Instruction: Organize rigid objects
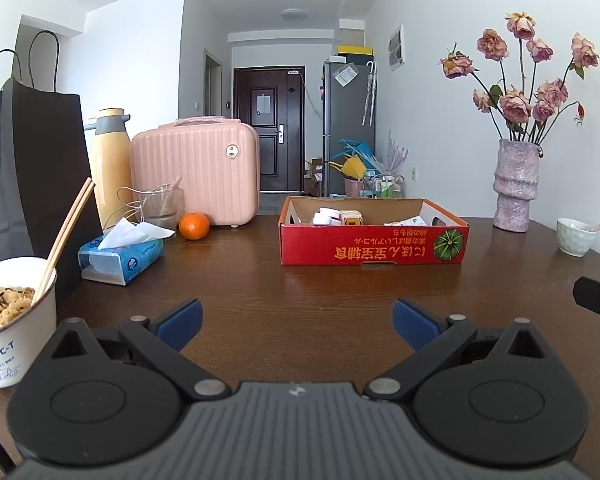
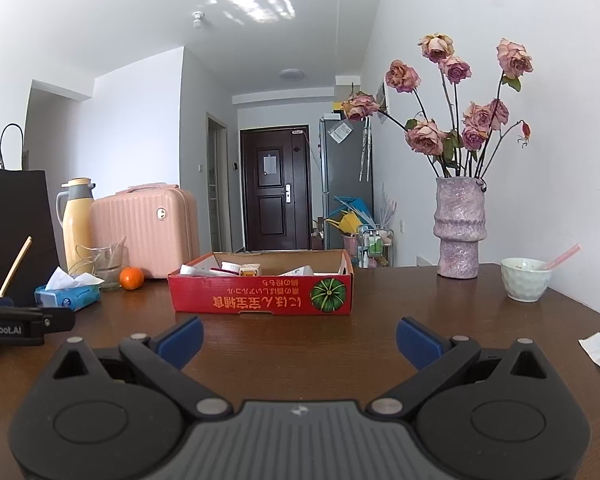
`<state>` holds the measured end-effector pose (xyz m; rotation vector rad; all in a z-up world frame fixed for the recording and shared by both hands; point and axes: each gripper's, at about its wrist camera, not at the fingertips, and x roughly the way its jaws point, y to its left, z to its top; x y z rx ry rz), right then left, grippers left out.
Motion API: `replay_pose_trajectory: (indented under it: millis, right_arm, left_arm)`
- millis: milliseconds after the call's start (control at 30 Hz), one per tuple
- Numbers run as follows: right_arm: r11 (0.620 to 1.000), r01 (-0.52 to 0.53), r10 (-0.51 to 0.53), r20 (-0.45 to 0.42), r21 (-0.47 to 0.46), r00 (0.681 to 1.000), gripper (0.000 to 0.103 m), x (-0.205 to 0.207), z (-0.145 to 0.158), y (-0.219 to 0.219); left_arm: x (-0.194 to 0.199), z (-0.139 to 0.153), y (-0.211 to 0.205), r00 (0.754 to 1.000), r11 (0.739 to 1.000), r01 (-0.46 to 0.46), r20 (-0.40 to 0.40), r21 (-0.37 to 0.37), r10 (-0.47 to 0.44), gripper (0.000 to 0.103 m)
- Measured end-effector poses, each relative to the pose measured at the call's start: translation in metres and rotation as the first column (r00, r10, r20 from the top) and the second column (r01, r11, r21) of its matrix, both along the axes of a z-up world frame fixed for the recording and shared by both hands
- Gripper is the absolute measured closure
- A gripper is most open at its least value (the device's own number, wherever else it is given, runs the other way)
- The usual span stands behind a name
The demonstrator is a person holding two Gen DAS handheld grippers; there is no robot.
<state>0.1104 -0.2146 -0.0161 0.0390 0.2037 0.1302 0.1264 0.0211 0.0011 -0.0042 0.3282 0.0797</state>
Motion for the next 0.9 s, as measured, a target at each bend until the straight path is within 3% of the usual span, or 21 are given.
replay_pose_trajectory:
  millis: [900]
  right_arm:
    - [1.0, -0.009, 0.009, -0.007, 0.014, 1.0, 0.0, -0.014, -0.004, 0.006]
  left_arm:
    - [-0.02, -0.002, -0.004, 1.0, 1.0, 0.009, 0.028, -0.007, -0.009, 0.0]
